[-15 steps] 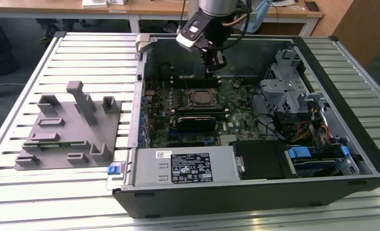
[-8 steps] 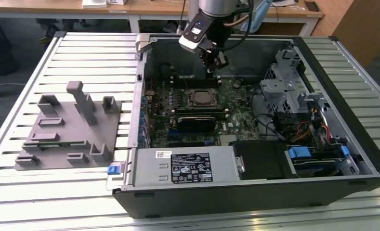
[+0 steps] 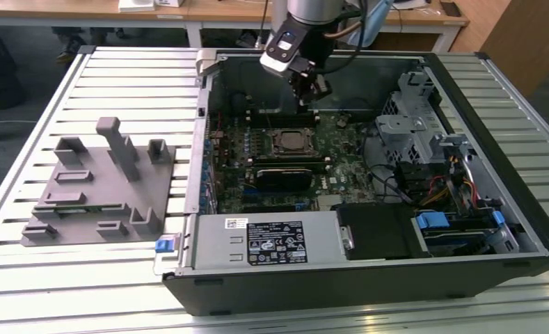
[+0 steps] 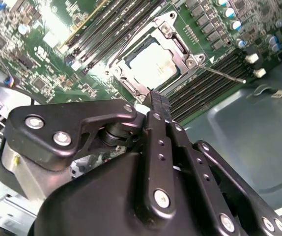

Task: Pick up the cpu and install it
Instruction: 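Install the first cpu locking lever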

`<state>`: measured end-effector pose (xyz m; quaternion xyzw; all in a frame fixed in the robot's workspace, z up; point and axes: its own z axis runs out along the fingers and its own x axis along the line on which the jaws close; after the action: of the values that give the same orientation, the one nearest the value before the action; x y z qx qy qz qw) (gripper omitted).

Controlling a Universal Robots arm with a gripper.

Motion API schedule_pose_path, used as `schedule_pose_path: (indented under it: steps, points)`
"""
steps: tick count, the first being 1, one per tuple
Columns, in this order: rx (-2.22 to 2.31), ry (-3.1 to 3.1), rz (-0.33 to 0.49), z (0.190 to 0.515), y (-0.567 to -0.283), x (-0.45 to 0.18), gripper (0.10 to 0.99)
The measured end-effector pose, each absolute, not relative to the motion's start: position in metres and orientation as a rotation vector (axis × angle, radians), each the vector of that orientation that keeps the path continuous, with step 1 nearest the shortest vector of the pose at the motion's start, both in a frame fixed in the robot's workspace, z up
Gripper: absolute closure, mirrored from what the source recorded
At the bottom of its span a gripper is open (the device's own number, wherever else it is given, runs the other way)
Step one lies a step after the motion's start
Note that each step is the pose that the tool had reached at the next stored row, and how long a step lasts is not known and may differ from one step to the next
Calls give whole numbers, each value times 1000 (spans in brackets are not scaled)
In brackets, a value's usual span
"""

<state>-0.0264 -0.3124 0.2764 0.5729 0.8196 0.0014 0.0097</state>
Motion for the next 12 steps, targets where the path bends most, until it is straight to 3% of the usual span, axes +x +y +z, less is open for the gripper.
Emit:
schedule_pose_path:
  steps: [12]
  points:
    - [1501, 2738, 8, 276, -312, -26, 980]
